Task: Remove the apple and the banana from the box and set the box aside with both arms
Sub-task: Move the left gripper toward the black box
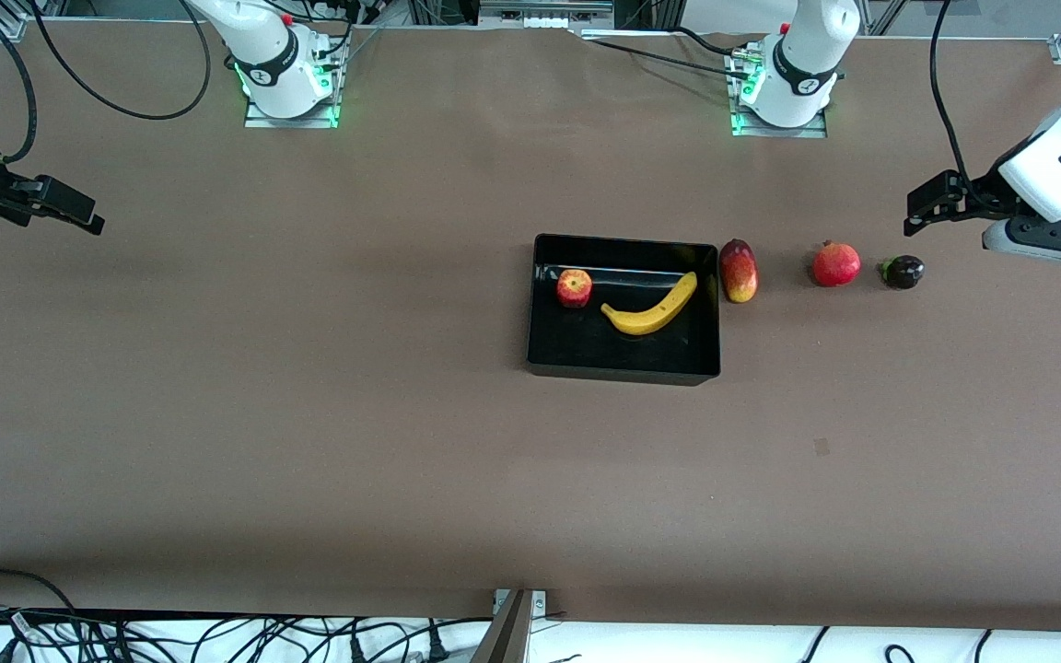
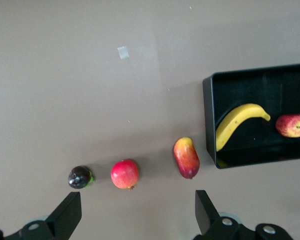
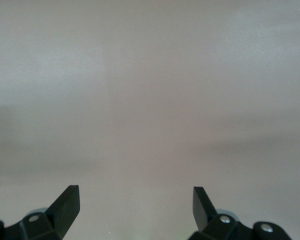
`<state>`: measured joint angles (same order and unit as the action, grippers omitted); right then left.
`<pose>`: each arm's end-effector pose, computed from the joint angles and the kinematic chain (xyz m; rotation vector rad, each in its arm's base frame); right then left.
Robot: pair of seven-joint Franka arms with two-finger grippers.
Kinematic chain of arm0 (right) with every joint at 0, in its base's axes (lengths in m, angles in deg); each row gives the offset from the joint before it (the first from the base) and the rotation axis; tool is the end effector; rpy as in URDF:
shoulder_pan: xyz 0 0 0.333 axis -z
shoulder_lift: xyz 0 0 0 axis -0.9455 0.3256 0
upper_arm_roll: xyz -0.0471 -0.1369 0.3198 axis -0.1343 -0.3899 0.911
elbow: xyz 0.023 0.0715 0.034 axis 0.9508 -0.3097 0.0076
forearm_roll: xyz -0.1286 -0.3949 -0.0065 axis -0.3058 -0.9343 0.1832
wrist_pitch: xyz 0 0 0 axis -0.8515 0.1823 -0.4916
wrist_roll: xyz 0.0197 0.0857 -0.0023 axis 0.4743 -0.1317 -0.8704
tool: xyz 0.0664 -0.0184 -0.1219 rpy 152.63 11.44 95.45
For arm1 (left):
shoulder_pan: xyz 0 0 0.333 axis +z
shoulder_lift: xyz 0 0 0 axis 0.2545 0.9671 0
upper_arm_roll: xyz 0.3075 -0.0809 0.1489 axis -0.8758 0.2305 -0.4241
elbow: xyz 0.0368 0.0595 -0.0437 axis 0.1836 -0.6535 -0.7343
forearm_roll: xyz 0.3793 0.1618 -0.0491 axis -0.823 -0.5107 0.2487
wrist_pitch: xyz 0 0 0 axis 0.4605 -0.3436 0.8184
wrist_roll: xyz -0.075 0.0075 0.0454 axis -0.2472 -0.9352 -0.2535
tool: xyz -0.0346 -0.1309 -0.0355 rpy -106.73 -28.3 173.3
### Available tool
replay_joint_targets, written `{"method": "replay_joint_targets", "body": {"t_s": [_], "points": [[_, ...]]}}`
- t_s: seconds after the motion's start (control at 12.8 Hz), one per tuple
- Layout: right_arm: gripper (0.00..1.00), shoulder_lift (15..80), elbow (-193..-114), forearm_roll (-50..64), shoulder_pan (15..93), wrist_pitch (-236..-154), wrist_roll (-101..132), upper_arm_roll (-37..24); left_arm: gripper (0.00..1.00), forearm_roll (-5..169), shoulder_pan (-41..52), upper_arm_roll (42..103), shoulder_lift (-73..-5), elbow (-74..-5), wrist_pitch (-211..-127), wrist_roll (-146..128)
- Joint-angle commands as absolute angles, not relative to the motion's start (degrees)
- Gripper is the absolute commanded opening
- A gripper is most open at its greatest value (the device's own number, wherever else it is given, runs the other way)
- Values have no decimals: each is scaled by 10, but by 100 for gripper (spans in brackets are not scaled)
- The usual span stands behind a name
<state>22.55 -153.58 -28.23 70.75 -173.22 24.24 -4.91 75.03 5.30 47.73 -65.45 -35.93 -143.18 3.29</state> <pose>0.5649 -0.0330 0.5765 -3.1091 0.1954 0.0818 0.5688 -0.0342 0.5816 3.0921 -0.2442 -0.1120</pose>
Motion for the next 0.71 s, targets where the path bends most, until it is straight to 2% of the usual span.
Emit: {"method": "replay_joint_targets", "body": {"t_s": [0.0, 0.16, 0.39, 0.63], "points": [[100, 229, -1526, -284, 706, -1723, 247, -50, 100, 745, 44, 500, -622, -333, -1394, 44], [100, 229, -1526, -284, 706, -1723, 246, -50, 100, 742, 45, 553, -590, -334, -1393, 35], [100, 229, -1526, -284, 706, -1723, 246, -50, 100, 763, 24, 580, -548, -336, -1416, -29], [100, 229, -1527, -284, 706, -1723, 246, -50, 100, 798, -16, 587, -515, -359, -1480, -74]]}}
